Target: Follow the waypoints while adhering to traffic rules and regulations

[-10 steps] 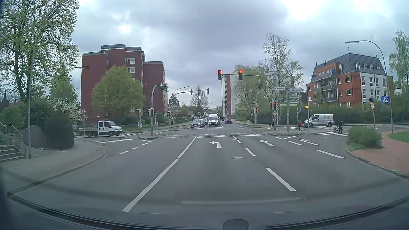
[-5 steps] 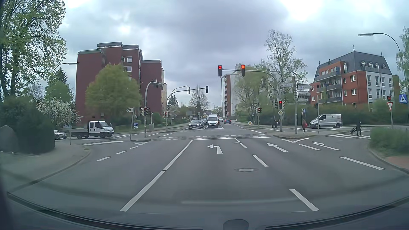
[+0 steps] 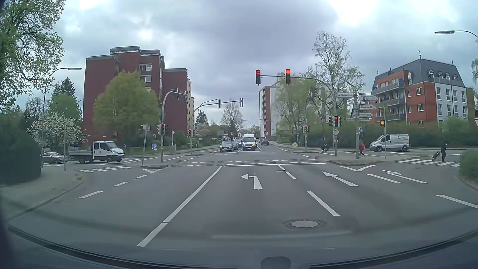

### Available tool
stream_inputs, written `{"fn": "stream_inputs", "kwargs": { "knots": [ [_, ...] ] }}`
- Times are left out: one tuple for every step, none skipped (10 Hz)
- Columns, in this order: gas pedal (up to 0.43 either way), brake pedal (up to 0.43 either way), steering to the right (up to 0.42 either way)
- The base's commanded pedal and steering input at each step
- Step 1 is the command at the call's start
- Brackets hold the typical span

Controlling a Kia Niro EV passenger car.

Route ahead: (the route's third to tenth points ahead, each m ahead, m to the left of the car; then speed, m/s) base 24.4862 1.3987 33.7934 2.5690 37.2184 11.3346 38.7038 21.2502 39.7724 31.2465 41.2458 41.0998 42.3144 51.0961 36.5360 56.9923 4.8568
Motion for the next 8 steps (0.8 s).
{"fn": "stream_inputs", "kwargs": {
  "knots": [
    [0.000,0.000,-0.004],
    [0.000,0.000,-0.004],
    [0.000,0.000,-0.004],
    [0.000,0.000,-0.004],
    [0.000,0.000,-0.004],
    [0.000,0.000,-0.004],
    [0.000,0.000,-0.004],
    [0.000,0.000,-0.004]
  ]
}}
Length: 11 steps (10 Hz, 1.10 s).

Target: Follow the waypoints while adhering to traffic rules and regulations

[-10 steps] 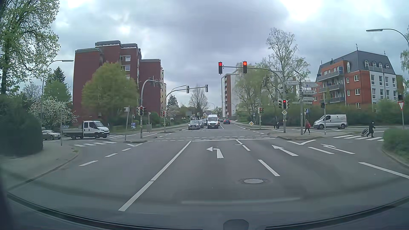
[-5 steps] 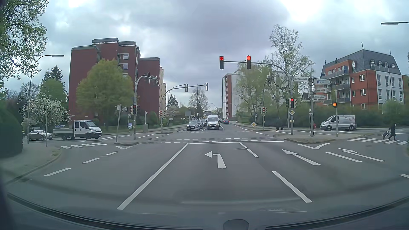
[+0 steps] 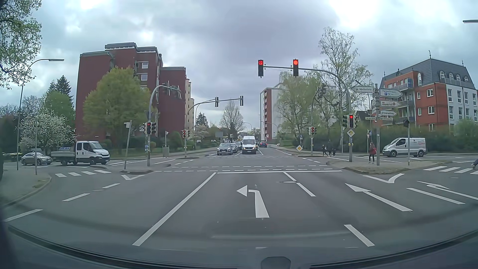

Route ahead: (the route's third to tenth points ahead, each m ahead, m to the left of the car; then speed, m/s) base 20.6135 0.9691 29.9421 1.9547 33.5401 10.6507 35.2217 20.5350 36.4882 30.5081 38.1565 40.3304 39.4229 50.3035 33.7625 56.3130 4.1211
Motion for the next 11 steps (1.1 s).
{"fn": "stream_inputs", "kwargs": {
  "knots": [
    [0.000,0.000,-0.004],
    [0.000,0.000,-0.004],
    [0.000,0.000,-0.004],
    [0.000,0.000,-0.005],
    [0.000,0.000,-0.005],
    [0.000,0.000,-0.005],
    [0.000,0.000,-0.005],
    [0.000,0.000,-0.005],
    [0.000,0.000,-0.004],
    [0.000,0.000,-0.002],
    [0.000,0.000,-0.002]
  ]
}}
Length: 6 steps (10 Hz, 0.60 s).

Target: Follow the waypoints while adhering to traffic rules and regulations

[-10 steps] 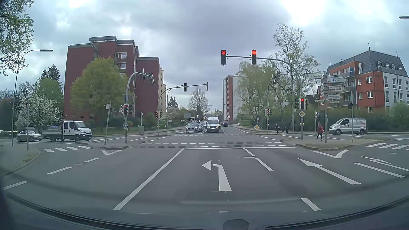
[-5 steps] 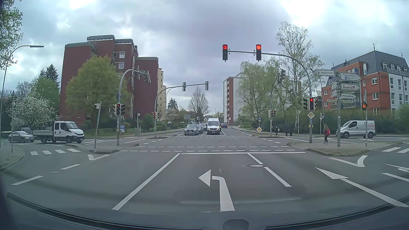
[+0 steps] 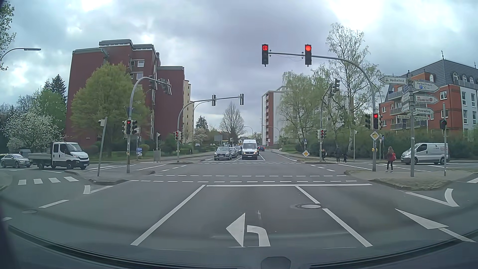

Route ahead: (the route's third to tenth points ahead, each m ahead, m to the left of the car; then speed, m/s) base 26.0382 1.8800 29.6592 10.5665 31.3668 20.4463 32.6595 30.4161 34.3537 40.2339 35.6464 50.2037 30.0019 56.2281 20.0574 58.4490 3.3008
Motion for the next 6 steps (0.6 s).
{"fn": "stream_inputs", "kwargs": {
  "knots": [
    [0.000,0.000,-0.002],
    [0.000,0.000,-0.002],
    [0.000,0.000,-0.002],
    [0.000,0.000,-0.002],
    [0.000,0.000,-0.002],
    [0.000,0.000,-0.002]
  ]
}}
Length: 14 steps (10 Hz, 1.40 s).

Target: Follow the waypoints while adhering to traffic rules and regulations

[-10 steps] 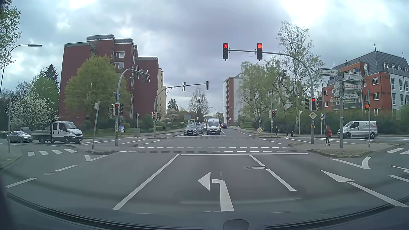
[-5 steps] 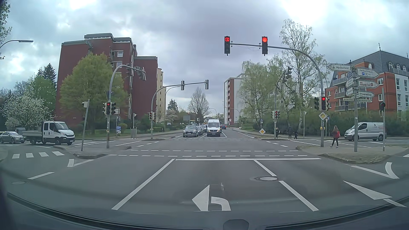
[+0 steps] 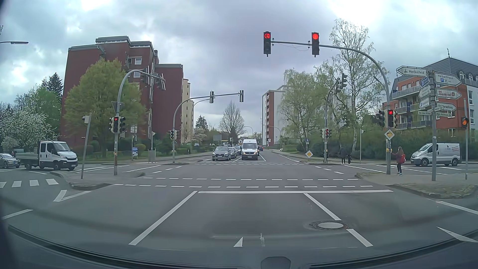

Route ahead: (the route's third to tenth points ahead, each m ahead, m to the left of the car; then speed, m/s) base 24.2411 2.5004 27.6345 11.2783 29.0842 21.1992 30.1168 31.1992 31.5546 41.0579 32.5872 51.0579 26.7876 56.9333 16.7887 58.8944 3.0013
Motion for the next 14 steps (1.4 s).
{"fn": "stream_inputs", "kwargs": {
  "knots": [
    [0.000,0.000,-0.002],
    [0.000,0.000,-0.002],
    [0.000,0.000,-0.003],
    [0.000,0.000,-0.005],
    [0.000,0.000,-0.009],
    [0.000,0.000,-0.010],
    [0.000,0.000,-0.010],
    [0.000,0.000,-0.010],
    [0.000,0.000,-0.010],
    [0.000,0.037,-0.010],
    [0.000,0.085,-0.010],
    [0.000,0.104,-0.010],
    [0.000,0.122,-0.010],
    [0.000,0.140,-0.010]
  ]
}}
